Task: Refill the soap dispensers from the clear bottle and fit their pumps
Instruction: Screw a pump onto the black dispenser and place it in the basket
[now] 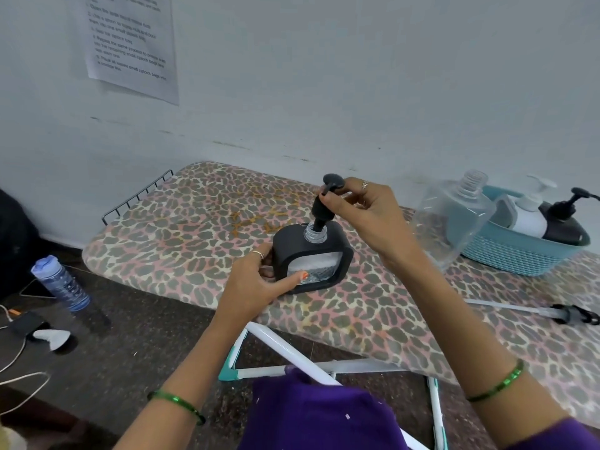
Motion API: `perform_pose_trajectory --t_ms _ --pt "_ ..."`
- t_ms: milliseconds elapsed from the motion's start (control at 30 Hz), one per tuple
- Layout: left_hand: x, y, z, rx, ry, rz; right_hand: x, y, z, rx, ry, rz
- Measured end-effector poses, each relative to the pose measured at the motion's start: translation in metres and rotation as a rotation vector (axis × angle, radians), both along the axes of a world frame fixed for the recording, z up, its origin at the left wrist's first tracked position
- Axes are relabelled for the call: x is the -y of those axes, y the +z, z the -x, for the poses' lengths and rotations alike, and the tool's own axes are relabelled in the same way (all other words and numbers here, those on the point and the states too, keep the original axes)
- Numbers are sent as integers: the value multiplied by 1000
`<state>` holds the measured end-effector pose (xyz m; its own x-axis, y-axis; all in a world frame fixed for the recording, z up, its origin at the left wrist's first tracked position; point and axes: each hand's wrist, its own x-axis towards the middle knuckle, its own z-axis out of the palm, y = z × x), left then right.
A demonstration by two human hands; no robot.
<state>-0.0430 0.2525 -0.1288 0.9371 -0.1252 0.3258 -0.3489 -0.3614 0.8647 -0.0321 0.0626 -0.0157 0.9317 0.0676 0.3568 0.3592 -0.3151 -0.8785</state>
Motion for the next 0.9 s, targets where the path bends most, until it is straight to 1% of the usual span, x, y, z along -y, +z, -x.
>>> perform_pose_trajectory --t_ms 133,300,433,533,667,767,900 --pt "-1 1 -1 -15 -5 -5 -2 -19 0 -10 30 157" --pt "0 2 0 -7 -8 -8 -2 -26 2 -19 -6 150" --pt "0 3 1 0 -9 -7 -2 -20 6 0 26 246" --pt "0 4 1 3 -5 -14 4 -19 6 -58 79 316" --pt "0 5 1 3 -4 -12 10 -21 4 -141 177 298" --pt "-1 5 1 3 1 2 8 -21 4 -139 226 278" --pt "4 10 -2 19 -15 -16 -1 -24 6 -68 -4 202"
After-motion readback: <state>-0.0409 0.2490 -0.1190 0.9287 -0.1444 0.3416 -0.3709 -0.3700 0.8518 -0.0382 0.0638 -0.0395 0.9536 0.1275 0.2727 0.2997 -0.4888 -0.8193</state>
